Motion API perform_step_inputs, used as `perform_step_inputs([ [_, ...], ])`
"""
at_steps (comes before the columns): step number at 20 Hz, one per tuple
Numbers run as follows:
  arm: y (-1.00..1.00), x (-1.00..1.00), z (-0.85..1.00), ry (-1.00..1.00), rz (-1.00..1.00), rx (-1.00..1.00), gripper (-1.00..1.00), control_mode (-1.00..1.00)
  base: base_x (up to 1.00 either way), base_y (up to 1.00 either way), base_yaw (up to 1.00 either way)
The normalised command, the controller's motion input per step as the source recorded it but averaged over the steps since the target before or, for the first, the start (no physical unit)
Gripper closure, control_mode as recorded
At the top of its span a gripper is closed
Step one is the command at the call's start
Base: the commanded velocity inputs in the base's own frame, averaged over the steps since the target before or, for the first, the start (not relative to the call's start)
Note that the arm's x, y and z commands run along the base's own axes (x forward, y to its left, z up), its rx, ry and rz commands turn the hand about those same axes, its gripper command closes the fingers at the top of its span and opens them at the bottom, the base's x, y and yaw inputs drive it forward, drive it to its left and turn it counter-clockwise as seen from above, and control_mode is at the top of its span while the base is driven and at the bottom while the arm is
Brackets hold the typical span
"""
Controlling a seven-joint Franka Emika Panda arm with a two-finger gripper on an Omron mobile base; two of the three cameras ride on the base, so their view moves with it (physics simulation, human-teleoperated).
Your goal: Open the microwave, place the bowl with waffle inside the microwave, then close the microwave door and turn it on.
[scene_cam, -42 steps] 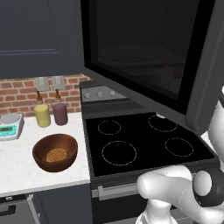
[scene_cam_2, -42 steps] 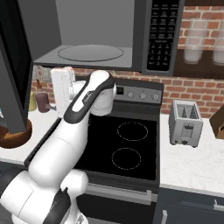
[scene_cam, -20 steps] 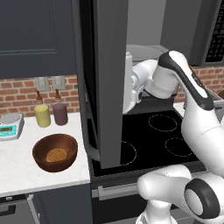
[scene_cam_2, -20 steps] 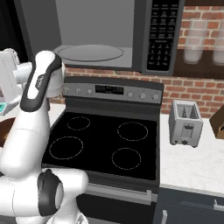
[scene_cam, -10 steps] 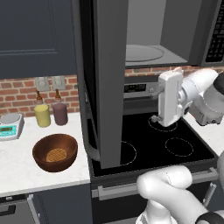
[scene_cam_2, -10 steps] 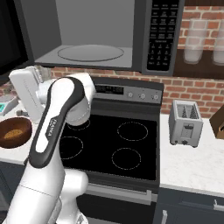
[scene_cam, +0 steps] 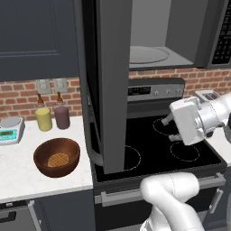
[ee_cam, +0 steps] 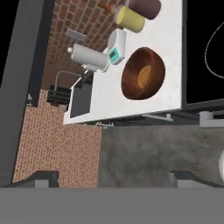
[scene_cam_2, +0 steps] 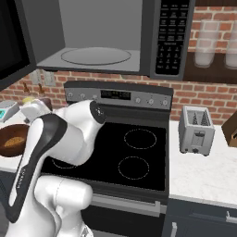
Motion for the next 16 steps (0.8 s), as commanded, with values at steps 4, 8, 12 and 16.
perform_step_inputs([
  [4, 0.0, 0.43, -0.01, 0.0, -0.11, -0.1, -1.0, -1.0, 0.0, 0.0, 0.0],
  [8, 0.0, 0.49, 0.0, 0.15, 0.0, 0.0, -1.0, -1.0, 0.0, 0.0, 0.0],
  [12, 0.04, 0.55, -0.26, 0.17, 0.0, 0.0, -1.0, -1.0, 0.0, 0.0, 0.0],
  [16, 0.28, 0.63, -0.52, 0.18, 0.0, -0.03, -1.0, -1.0, 0.0, 0.0, 0.0],
])
